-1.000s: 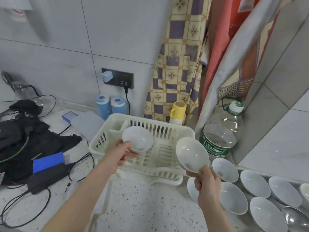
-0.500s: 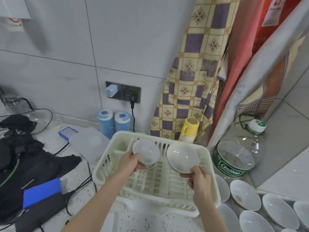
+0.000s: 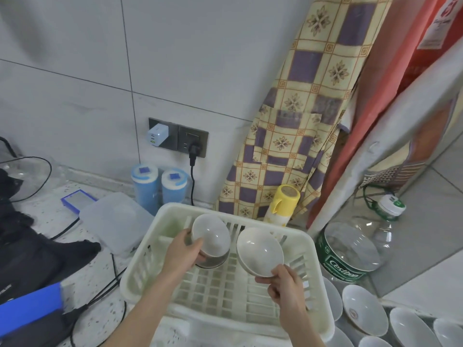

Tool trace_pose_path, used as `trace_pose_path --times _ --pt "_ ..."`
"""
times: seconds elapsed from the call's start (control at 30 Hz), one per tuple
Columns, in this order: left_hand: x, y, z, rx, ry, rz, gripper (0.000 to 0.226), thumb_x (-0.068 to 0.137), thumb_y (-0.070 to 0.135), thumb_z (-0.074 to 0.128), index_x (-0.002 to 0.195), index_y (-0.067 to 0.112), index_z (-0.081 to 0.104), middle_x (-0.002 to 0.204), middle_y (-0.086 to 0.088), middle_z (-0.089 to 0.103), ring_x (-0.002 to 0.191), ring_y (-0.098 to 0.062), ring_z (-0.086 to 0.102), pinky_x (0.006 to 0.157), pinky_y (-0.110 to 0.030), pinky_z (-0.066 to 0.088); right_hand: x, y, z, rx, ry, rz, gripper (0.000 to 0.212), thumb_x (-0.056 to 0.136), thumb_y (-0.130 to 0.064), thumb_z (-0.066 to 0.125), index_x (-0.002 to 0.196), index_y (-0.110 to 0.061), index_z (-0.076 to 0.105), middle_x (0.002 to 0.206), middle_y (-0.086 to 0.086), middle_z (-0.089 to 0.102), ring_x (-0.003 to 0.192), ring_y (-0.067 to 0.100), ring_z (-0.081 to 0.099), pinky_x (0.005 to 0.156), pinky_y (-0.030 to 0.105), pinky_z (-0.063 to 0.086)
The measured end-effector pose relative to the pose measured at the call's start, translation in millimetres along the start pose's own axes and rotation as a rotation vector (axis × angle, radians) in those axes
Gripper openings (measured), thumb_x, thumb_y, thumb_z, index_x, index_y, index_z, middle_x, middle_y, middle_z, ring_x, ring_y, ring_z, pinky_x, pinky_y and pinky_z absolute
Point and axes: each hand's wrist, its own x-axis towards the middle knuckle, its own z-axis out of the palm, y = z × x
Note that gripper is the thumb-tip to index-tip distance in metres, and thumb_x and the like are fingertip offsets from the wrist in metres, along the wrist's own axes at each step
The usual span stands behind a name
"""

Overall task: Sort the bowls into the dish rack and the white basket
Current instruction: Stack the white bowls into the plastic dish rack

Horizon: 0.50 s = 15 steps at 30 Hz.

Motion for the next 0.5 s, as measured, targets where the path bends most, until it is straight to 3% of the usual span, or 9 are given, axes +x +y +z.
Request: trace_pose_path --times 0.1,0.33,0.5 --pt "0.3 -0.7 -0.4 0.016 -0.030 -0.015 0.022 0.083 0.024 0.057 0.097 0.040 0.051 0.058 0.003 0.072 0.039 -0.007 0.060 0.045 -0.024 0.042 2.4 2.4 0.8 -0.013 -0.002 0.000 0.009 0.084 -0.008 0.048 0.088 -0.003 0.054 0.074 0.027 0.072 0.037 0.012 0.030 0.037 0.020 0.027" --pt "4.1 -3.6 3.8 0.101 -0.076 -0.031 0.036 0.083 0.024 0.053 0.116 0.033 0.044 0.068 -0.004 0.074 0.055 -0.017 0.072 0.050 -0.028 0.046 5.3 4.9 -0.7 -0.017 0.001 0.017 0.010 0.083 -0.008 0.048 0.088 -0.003 0.055 0.075 0.026 0.072 0.036 0.013 0.030 0.038 0.021 0.028" --pt "4.2 -7.0 2.5 0.208 -0.054 0.028 0.039 0.090 0.020 0.051 0.127 0.027 0.040 0.065 -0.003 0.073 0.047 -0.008 0.066 0.041 -0.021 0.043 5.1 5.7 -1.1 -0.025 0.005 0.005 0.012 0.083 -0.008 0.048 0.091 -0.002 0.055 0.075 0.025 0.072 0.037 0.013 0.030 0.039 0.022 0.028"
